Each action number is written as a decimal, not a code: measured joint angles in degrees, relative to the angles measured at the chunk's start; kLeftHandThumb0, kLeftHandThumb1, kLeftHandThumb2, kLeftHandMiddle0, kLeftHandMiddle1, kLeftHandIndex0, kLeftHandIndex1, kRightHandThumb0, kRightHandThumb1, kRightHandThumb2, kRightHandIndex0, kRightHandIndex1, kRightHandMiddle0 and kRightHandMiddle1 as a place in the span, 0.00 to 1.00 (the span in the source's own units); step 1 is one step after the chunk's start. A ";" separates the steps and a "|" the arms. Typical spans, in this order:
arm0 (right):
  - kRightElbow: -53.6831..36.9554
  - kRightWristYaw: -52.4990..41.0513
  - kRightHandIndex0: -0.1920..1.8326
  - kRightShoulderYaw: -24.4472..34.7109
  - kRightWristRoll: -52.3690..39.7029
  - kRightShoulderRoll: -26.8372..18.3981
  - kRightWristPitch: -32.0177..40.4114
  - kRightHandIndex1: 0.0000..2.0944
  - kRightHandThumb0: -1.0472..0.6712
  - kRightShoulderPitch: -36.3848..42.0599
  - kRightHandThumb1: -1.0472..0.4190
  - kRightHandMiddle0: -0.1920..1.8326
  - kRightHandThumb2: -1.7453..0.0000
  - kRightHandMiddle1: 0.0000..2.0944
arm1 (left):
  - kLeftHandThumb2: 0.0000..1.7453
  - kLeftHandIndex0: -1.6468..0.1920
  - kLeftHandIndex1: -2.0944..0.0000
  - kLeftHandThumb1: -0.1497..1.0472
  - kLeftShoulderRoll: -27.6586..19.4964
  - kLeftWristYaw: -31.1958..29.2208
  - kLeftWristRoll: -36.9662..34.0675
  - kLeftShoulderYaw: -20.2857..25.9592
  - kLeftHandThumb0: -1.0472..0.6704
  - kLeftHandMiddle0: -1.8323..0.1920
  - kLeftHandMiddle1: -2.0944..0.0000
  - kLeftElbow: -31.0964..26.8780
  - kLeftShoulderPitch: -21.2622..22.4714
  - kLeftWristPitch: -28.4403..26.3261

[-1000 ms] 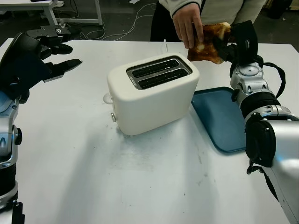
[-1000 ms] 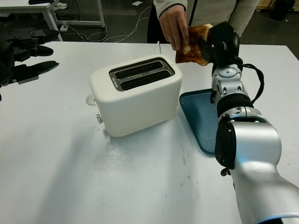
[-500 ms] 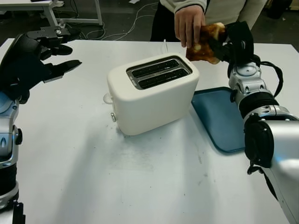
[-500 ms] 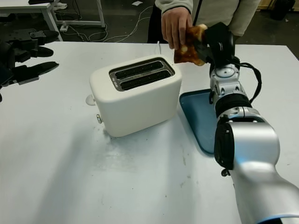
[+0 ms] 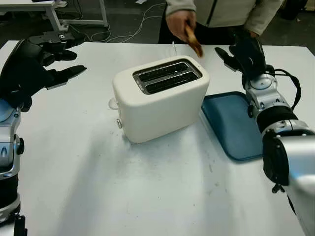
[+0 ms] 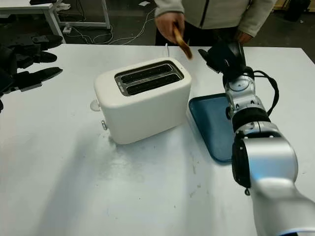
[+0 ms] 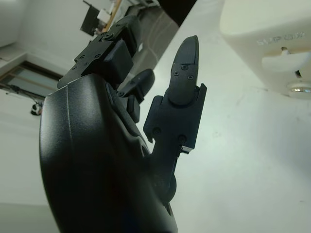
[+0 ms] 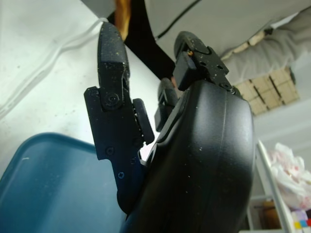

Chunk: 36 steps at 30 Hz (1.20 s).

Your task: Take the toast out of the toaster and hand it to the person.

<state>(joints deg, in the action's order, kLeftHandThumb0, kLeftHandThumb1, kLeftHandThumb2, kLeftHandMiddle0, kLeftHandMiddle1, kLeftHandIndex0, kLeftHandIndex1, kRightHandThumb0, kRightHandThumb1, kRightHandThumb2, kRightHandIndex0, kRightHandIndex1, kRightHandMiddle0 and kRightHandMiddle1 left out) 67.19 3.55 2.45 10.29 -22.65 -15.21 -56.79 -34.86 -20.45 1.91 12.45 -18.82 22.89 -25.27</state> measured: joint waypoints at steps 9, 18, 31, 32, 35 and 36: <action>-36.00 -3.09 0.20 0.41 -3.65 2.80 -0.27 0.00 0.33 24.04 0.09 0.20 0.67 0.00 | 0.17 0.64 1.00 0.89 7.40 4.07 -3.62 3.61 0.42 0.87 0.59 -4.28 -6.43 2.10; -75.60 -7.65 0.17 -3.21 -9.19 10.68 18.56 0.00 0.31 51.71 0.09 0.16 0.61 0.00 | 0.29 0.69 1.00 0.89 20.29 13.32 -2.98 1.71 0.40 0.91 0.57 -8.81 -20.46 11.72; -86.66 -3.74 0.16 -6.36 -8.04 18.03 26.56 0.00 0.33 64.03 0.09 0.15 0.61 0.00 | 0.33 0.73 0.99 0.89 31.09 20.84 3.19 -7.87 0.36 0.90 0.65 -4.27 -33.53 24.90; -86.12 -3.11 0.16 -6.35 -7.51 18.36 26.55 0.00 0.33 64.02 0.09 0.15 0.61 0.00 | 0.32 0.73 0.99 0.89 31.09 20.83 3.19 -8.04 0.36 0.90 0.65 -4.30 -33.72 24.90; -83.72 -1.63 0.15 -6.17 -6.68 19.19 26.49 0.00 0.33 64.00 0.09 0.15 0.60 0.00 | 0.31 0.73 0.99 0.89 30.89 19.83 2.76 -8.30 0.35 0.91 0.65 -4.76 -34.33 24.64; -82.97 -1.40 0.15 -6.01 -6.63 19.43 26.48 0.00 0.34 64.00 0.09 0.15 0.60 0.00 | 0.30 0.73 0.99 0.89 30.88 19.36 2.61 -8.47 0.35 0.90 0.65 -5.27 -34.51 24.25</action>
<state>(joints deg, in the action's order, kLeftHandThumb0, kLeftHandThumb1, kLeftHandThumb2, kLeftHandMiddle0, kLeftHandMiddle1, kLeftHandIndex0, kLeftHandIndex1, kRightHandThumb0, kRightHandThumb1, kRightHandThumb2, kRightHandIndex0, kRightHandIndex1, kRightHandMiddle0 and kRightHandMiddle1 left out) -15.78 2.15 -3.56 3.66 -3.22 11.26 7.21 -3.98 -1.09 4.52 3.98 -24.09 -11.62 -1.02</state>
